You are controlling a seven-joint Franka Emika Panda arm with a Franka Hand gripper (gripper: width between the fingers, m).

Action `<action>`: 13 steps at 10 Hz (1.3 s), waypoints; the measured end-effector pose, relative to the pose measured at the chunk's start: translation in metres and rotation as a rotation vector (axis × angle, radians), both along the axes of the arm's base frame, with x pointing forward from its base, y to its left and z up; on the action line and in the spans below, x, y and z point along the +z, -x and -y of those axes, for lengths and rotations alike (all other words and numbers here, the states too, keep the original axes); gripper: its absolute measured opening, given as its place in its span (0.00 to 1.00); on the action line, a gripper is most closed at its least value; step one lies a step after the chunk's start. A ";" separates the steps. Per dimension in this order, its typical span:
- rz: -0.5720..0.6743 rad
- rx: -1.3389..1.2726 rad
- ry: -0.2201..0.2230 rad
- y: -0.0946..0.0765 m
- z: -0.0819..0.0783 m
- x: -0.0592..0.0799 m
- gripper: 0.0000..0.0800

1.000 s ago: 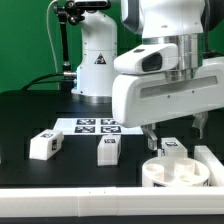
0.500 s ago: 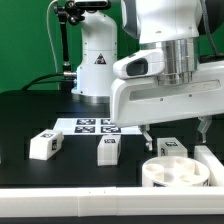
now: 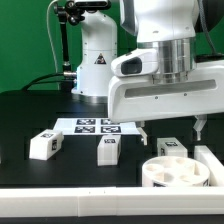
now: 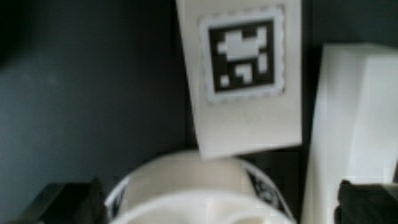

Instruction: Assemble stool

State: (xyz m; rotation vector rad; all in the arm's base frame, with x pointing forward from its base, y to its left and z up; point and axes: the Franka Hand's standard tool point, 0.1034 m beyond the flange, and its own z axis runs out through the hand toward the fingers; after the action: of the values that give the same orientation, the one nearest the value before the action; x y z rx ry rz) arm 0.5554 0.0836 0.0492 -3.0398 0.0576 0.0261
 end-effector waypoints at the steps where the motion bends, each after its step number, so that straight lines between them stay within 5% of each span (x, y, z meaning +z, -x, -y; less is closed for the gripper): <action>1: -0.046 0.004 -0.003 -0.001 -0.001 0.001 0.81; 3: -0.184 0.028 -0.001 0.004 -0.001 0.000 0.81; 5: -0.314 0.085 0.047 0.011 -0.002 -0.004 0.81; 13: -0.799 0.126 0.042 0.027 -0.001 -0.014 0.81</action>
Offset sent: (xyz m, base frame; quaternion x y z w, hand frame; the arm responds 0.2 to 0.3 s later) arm -0.0044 -0.0218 -0.0106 -0.1218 -0.1753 -0.0553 0.9754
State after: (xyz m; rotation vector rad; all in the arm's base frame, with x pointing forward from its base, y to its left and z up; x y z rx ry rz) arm 0.5285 0.0846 0.0355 -2.8461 -0.0749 1.2388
